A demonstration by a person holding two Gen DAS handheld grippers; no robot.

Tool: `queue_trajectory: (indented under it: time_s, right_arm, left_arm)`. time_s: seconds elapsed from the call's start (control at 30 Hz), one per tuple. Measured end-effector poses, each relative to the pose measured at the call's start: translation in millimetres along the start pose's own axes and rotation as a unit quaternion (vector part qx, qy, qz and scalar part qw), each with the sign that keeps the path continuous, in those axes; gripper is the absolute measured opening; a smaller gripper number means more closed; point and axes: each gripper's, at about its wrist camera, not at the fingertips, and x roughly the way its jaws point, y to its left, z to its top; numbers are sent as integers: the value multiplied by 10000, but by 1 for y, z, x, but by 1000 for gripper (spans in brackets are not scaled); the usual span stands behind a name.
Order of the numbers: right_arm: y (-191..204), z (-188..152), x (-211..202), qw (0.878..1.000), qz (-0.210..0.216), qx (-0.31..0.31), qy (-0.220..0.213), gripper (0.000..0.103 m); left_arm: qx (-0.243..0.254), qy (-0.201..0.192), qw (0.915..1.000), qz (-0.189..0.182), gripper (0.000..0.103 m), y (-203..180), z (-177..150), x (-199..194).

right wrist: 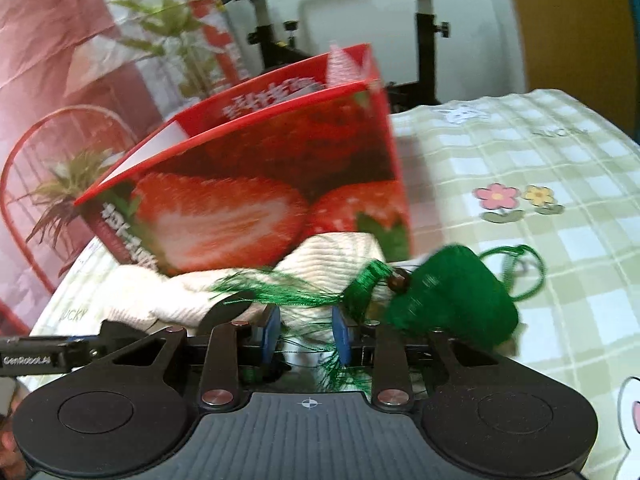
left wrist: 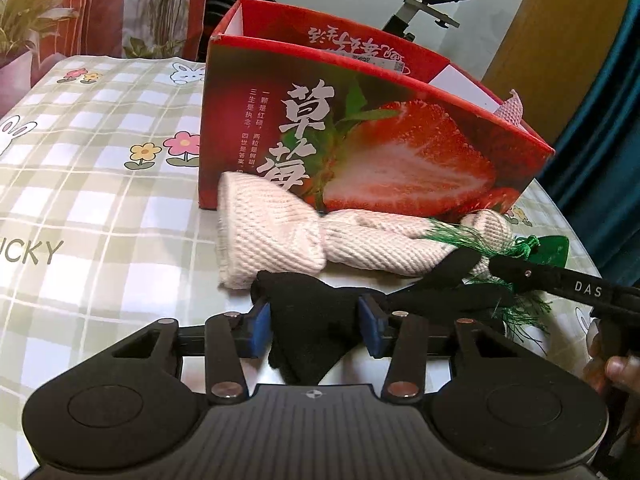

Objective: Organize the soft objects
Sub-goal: 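Move both open grippers back to the black glove on the table, then close the left gripper on the black glove while the right gripper also closes on it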

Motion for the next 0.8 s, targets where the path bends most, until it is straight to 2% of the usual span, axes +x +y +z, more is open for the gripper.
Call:
queue_trajectory:
  time_s: [0.2, 0.47, 0.8]
  right_arm:
    - [-6, 1, -6, 9997, -198, 54, -92, 24]
    - [7, -2, -18, 9995, -220, -99, -187, 31]
    - [46, -2, -37, 9963, -50, -769, -384, 33]
  left_arm:
    - [-55, -27, 9999, 93, 44, 2, -5, -6]
    - [-300, -53, 9993, 212, 43, 15, -9, -17]
    - [-627, -61, 9979, 139, 43, 31, -14, -25]
